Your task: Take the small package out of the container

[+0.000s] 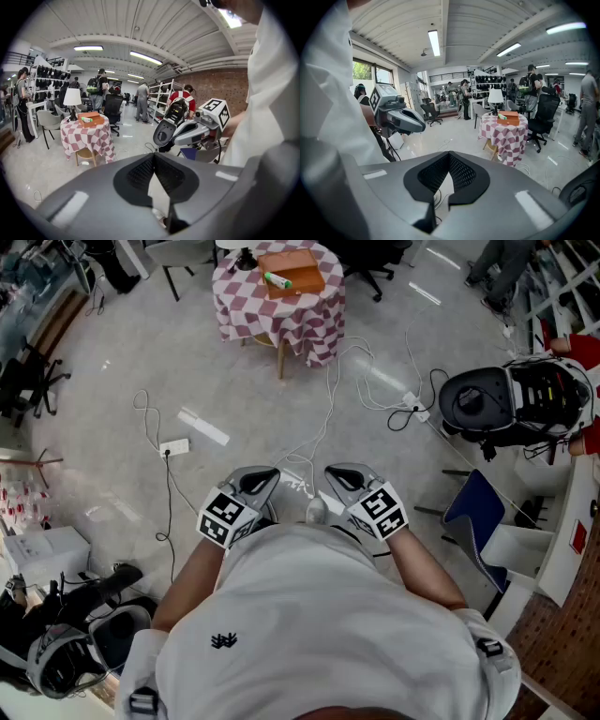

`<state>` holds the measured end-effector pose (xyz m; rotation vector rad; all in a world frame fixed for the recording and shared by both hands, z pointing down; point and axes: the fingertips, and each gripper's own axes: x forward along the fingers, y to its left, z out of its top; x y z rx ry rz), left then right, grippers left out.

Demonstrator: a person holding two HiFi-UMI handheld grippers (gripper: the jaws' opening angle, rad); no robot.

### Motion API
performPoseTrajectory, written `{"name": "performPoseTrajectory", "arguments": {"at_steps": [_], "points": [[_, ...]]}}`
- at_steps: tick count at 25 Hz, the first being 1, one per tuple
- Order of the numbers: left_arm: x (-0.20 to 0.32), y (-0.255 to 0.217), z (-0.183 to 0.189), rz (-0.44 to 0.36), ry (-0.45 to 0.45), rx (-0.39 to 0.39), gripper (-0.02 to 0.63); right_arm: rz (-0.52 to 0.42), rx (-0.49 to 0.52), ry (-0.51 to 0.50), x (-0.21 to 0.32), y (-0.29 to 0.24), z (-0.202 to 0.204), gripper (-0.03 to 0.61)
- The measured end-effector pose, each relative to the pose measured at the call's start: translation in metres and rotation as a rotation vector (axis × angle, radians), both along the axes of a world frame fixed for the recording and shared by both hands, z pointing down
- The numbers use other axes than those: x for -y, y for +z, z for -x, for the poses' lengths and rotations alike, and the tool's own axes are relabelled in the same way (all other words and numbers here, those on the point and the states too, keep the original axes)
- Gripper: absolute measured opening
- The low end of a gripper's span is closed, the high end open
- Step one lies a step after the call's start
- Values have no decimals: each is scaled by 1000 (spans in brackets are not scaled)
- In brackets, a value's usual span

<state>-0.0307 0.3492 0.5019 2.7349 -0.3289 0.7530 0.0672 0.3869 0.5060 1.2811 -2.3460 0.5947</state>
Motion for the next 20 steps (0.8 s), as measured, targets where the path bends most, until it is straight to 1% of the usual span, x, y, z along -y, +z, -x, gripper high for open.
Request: {"name": "performPoseTrajectory", "arguments": {"at_steps": [4,7,10,13,16,20], "points": [[7,3,-39,-27,-7,-4,55,-22,-18,13,1,7,-46,0],[-1,6,-56,-30,-3,11,55,-21,-13,21,-7,16,-67,0],[-10,9,-67,-29,14,30,56,-23,7,44,-11,21,-78,0],[-5,9,-77,-28,11,28,57,-32,35,77,-4,20,-86,0],[9,6,-91,-22,12,14,57,-36,49,103,7,19,-94,0],[37,4,-106,-27,25,-11,57,-41,25,116,34,20,-106,2]]}}
